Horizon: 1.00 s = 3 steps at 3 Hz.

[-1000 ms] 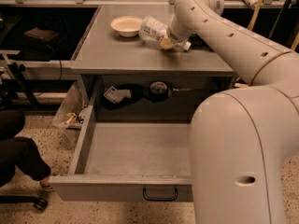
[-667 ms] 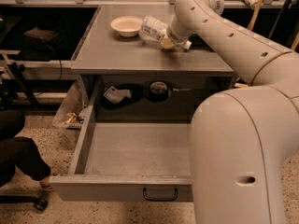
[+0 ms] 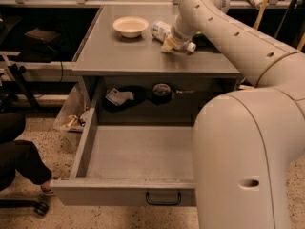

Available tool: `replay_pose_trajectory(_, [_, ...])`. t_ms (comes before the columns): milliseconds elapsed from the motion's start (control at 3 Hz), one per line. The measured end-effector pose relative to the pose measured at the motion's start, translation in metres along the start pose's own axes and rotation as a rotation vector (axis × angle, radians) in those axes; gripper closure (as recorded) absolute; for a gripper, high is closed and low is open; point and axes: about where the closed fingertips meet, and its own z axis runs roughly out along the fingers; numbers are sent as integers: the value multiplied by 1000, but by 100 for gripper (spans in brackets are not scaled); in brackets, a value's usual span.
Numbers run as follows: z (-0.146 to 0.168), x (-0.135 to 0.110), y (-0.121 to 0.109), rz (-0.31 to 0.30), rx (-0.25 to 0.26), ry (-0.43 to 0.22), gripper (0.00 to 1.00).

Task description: Pick blue plastic bottle from top drawer and place on counter

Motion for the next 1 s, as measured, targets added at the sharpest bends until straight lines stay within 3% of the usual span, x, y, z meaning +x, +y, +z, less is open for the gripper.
replay_pose_trajectory(333, [-52, -19, -37, 24, 60, 28, 0])
replay_pose_trajectory(667, [-131, -37, -83, 59, 180, 80, 0])
replay_pose_trajectory(1000, [-257, -53, -140, 151, 374, 106, 0])
